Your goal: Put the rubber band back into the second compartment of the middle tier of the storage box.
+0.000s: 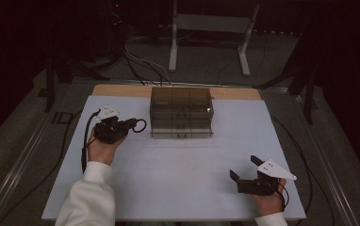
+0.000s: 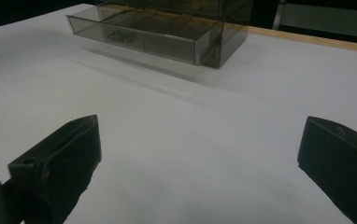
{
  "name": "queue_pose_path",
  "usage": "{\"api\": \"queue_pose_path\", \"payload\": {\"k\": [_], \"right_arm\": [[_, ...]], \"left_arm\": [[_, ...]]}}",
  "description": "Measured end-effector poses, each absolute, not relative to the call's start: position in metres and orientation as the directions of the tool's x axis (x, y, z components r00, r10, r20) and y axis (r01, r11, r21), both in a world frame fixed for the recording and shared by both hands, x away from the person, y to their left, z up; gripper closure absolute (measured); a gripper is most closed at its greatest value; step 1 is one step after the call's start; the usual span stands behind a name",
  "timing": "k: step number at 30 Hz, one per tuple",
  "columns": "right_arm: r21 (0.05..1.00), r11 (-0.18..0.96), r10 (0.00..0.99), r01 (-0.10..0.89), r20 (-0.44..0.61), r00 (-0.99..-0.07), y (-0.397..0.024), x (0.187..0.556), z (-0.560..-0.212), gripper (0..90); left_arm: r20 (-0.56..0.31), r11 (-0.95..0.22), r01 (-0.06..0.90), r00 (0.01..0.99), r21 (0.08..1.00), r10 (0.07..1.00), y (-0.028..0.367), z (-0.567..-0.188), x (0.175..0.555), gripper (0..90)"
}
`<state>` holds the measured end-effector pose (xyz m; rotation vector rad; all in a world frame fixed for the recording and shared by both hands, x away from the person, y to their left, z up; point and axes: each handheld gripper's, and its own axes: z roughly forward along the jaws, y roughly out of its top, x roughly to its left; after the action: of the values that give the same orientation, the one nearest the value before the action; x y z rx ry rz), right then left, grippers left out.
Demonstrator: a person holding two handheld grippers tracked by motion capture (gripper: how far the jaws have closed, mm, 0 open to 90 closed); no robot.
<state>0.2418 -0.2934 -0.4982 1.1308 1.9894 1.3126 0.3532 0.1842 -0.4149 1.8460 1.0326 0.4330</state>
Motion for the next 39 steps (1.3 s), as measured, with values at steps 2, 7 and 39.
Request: {"api": "queue_pose_path", "payload": {"k": [2,7,39], "right_arm": [[0.911,0.190,0.846,0.366,0.037,-0.531,-0.293,0.242,-0.498,0.3],[0.911,0.189,0.846,0.366,0.038,-0.531,-0.293,0.242,-0.498,0.3],[0.913,0.186,0.846,0.364,0.040,-0.531,-0.295,0.241,-0.498,0.3]], "left_arm": [[-0.137,-0.190,0.466,0.581,0.864,0.802,0.183,-0.414,0.354,88.0],[-0.135,-0.194,0.464,0.586,0.864,0.799,0.178,-0.413,0.357,88.0],[-0.108,-0.233,0.452,0.611,0.861,0.784,0.138,-0.415,0.376,87.9]]}}
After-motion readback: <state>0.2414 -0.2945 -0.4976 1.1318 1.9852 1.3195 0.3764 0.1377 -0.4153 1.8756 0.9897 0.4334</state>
